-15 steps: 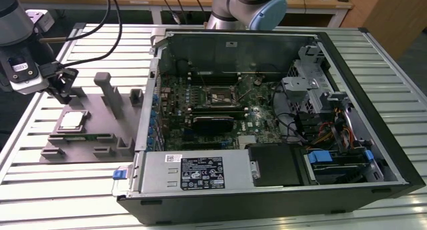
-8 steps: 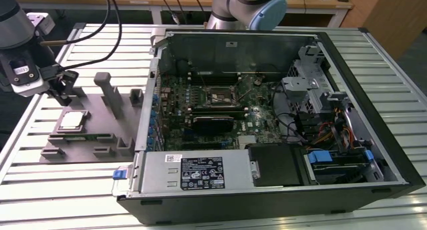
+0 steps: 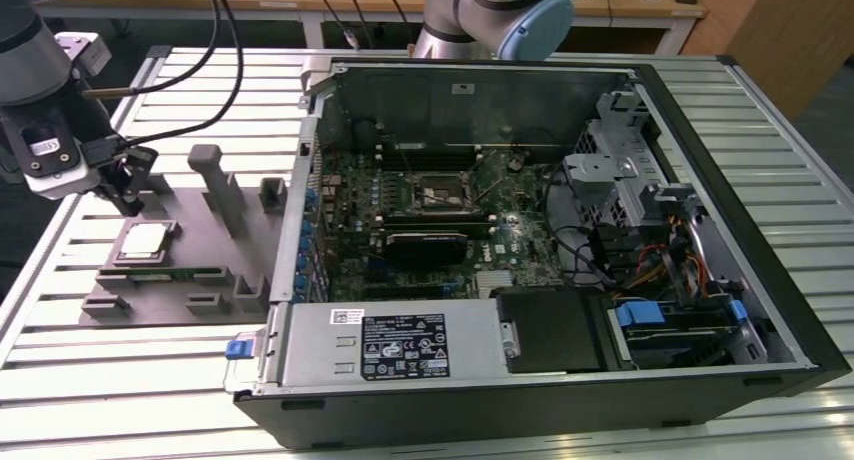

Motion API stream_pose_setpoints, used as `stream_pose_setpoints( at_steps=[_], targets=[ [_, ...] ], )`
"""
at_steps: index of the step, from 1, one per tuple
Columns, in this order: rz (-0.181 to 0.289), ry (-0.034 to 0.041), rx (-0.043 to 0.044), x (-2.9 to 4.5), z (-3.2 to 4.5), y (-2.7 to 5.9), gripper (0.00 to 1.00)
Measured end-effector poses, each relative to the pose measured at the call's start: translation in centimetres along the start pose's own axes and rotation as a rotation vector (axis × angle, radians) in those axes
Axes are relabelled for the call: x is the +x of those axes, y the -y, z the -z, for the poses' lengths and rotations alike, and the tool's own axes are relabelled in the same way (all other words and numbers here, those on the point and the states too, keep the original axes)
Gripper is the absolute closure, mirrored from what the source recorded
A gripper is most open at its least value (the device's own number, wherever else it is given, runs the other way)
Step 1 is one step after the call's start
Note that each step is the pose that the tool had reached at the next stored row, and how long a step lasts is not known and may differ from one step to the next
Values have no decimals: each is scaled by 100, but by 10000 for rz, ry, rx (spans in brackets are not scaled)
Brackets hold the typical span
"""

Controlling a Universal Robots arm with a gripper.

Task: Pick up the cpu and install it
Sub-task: 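Pick up the cpu and move it towards the insertion slot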

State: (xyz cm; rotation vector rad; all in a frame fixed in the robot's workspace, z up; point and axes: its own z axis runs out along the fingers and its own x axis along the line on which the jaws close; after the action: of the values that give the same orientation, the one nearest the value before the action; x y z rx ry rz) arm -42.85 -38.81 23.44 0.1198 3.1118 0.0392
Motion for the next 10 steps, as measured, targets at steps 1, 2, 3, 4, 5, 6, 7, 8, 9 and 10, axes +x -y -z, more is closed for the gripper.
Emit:
stream_pose_setpoints(
  at_steps=[1,2,3,4,5,6,7,8,9,10],
  targets=[
    [0,2,4,3,-9,1,89],
    [1,2,9,5,-17,1,89],
    [1,3,14,7,-25,2,89],
    [1,2,19,9,-33,2,89],
    [1,2,26,10,-40,3,89],
    [1,3,33,11,-48,3,89],
    [2,4,42,12,-55,3,89],
    [2,4,52,13,-62,4,89],
    [2,5,61,13,-70,4,89],
    [2,6,69,14,-78,4,89]
  ],
)
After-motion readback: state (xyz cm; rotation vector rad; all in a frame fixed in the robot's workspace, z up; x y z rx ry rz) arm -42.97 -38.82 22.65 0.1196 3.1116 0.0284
